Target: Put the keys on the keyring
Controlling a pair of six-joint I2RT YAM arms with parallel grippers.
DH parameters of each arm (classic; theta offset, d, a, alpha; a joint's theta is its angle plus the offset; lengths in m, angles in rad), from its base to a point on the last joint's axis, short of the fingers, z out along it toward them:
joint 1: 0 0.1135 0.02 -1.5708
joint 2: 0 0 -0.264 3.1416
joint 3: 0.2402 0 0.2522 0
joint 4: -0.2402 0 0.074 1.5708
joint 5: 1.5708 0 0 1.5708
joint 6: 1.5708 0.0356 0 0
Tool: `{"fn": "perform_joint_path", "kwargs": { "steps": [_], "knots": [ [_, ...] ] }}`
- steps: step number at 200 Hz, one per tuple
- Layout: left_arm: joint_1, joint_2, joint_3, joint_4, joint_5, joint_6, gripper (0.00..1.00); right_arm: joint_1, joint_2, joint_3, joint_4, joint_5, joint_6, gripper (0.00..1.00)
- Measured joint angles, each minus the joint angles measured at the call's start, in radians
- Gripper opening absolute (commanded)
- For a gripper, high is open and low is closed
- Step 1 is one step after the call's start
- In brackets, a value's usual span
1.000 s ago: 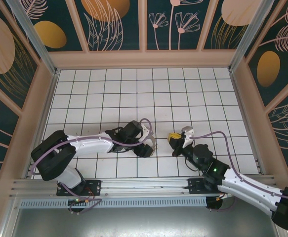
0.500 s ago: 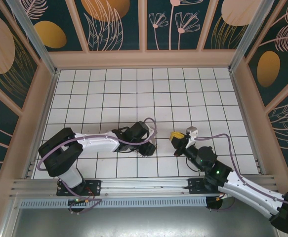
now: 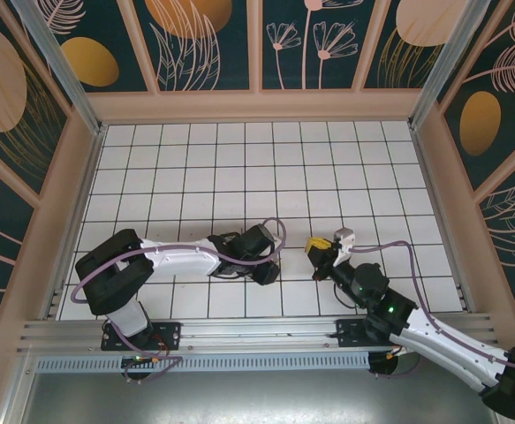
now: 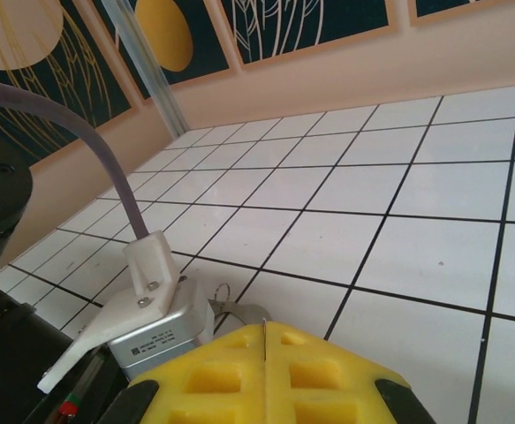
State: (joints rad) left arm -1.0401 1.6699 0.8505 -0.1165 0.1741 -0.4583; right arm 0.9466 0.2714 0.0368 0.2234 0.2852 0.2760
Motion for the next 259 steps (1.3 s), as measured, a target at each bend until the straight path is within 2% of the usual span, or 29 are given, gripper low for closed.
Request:
{"fn": "perform_joint_path", "kwargs": {
  "steps": [28,90,122,133,145,155,160,197,259],
  "knots": [
    [0.0,0.0,-0.01,0.004,-0.003,-0.011,0.3,-0.023,0.051,0.008,-0.029,0.017,0.048,0.0],
    [0.0,-0.019,-0.055,0.034,-0.004,-0.011,0.3,-0.064,0.309,0.03,-0.063,-0.03,0.211,0.0],
    [0.0,-0.048,-0.088,0.052,-0.003,-0.018,0.38,-0.077,0.352,0.03,-0.045,-0.054,0.259,0.0],
    [0.0,-0.058,-0.095,0.056,-0.003,-0.018,0.48,-0.081,0.366,0.03,-0.04,-0.061,0.275,0.0],
    [0.0,-0.068,-0.1,0.061,-0.003,-0.014,0.69,-0.083,0.376,0.029,-0.04,-0.068,0.289,0.0],
    [0.0,-0.078,-0.103,0.064,-0.004,-0.016,0.95,-0.084,0.381,0.029,-0.04,-0.072,0.296,0.0],
    [0.0,-0.084,-0.105,0.067,-0.007,-0.013,0.99,-0.084,0.383,0.029,-0.039,-0.074,0.301,0.0],
    [0.0,-0.154,-0.131,0.068,-0.031,-0.014,0.99,-0.089,0.406,0.025,-0.026,-0.078,0.315,0.02],
    [0.031,-0.414,-0.172,0.068,-0.137,0.02,0.99,-0.09,0.476,0.033,0.027,-0.11,0.303,0.18]
  ]
}}
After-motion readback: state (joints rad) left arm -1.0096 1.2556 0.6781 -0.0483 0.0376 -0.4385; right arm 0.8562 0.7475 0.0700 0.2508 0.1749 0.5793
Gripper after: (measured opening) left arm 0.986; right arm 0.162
